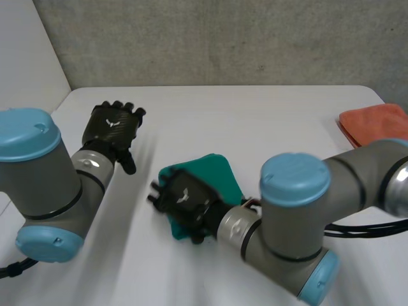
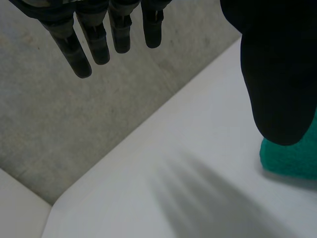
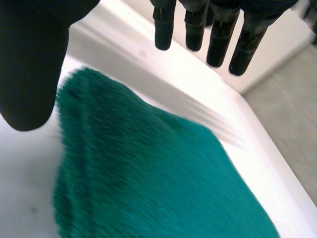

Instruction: Fold the laundry.

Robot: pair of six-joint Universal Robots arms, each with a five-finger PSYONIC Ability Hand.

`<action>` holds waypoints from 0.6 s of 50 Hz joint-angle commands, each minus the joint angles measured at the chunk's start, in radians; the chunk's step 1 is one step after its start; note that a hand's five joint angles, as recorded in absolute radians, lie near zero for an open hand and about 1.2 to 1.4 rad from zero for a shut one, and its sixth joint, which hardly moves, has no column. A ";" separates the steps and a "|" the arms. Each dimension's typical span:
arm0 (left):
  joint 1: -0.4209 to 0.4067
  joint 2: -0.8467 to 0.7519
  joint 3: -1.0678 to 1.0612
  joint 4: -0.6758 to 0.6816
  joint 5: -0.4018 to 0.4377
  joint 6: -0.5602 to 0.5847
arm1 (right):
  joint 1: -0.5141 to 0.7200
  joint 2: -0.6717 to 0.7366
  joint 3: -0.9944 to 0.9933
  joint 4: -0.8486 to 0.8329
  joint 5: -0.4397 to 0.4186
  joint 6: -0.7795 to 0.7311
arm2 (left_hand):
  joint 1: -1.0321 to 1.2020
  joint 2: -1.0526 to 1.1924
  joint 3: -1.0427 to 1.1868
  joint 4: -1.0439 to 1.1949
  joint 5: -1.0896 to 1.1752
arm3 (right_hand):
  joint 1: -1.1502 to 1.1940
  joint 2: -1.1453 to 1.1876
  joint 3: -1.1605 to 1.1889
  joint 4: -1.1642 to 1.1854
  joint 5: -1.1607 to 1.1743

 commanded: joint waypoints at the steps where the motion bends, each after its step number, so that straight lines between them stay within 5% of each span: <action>1: -0.078 -0.014 0.086 -0.008 -0.038 -0.081 | -0.161 -0.134 0.013 0.007 0.070 0.415 | -0.002 -0.014 -0.020 -0.013 -0.032 | -0.040 -0.067 -0.069 -0.075 -0.080; 7: -0.171 -0.054 0.150 -0.034 -0.074 -0.148 | -0.248 -0.164 -0.010 0.103 0.065 0.618 | 0.001 -0.011 -0.017 -0.010 -0.029 | -0.040 -0.067 -0.069 -0.075 -0.080; 17: -0.251 -0.184 0.180 -0.194 -0.150 -0.319 | -0.270 0.020 -0.185 0.271 0.070 0.508 | 0.001 -0.011 -0.017 -0.010 -0.029 | -0.040 -0.067 -0.069 -0.075 -0.080; 30: -0.254 -0.336 0.178 -0.284 -0.152 -0.340 | -0.256 0.230 -0.335 0.401 0.068 0.436 | -0.008 -0.020 -0.026 -0.019 -0.038 | -0.040 -0.067 -0.069 -0.075 -0.080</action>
